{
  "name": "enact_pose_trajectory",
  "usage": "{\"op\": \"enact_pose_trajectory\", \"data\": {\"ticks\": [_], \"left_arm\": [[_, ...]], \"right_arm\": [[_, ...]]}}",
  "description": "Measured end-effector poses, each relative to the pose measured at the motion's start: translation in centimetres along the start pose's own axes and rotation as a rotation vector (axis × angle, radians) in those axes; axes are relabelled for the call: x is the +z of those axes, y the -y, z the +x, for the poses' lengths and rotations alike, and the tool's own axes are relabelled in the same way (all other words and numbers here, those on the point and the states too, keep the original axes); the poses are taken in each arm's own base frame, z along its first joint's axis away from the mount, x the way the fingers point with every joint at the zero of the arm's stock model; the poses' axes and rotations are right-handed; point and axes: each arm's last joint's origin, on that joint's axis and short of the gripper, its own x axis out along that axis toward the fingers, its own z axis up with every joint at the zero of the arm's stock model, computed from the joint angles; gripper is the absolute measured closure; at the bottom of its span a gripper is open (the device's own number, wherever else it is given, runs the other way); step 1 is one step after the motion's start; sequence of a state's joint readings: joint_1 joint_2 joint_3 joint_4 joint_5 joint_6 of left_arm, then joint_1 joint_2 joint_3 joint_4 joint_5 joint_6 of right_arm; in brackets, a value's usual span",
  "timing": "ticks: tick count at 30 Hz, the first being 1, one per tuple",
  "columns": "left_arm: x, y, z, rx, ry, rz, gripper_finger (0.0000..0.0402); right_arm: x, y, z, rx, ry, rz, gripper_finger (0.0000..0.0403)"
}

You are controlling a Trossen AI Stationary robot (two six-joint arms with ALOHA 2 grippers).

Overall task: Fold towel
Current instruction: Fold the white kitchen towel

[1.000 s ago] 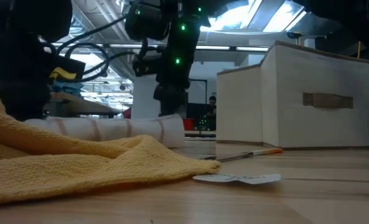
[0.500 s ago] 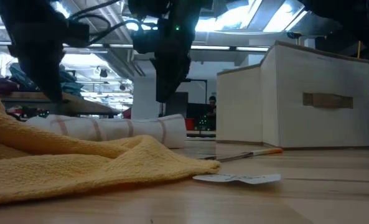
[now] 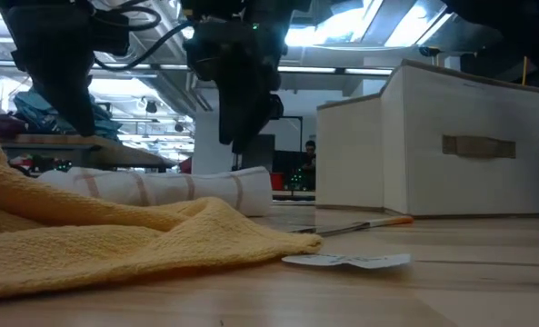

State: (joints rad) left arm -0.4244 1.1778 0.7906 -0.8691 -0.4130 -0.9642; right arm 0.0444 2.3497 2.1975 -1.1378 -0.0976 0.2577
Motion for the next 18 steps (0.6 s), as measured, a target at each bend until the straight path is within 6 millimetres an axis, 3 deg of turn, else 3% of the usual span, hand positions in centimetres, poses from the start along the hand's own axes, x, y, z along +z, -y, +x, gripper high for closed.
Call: {"op": "enact_pose_trajectory", "data": {"ticks": [8,18], "left_arm": [[0.4,0.5,0.0,-0.045,0.038,-0.014,0.0270],[0.3,0.5,0.0,-0.046,0.032,-0.007,0.0270]], "right_arm": [[0.2,-1.4,2.0,-0.071,0.050,-0.061,0.0210],[-0.2,-0.5,5.9,-0.172,-0.030,-0.116,0.0210]]}}
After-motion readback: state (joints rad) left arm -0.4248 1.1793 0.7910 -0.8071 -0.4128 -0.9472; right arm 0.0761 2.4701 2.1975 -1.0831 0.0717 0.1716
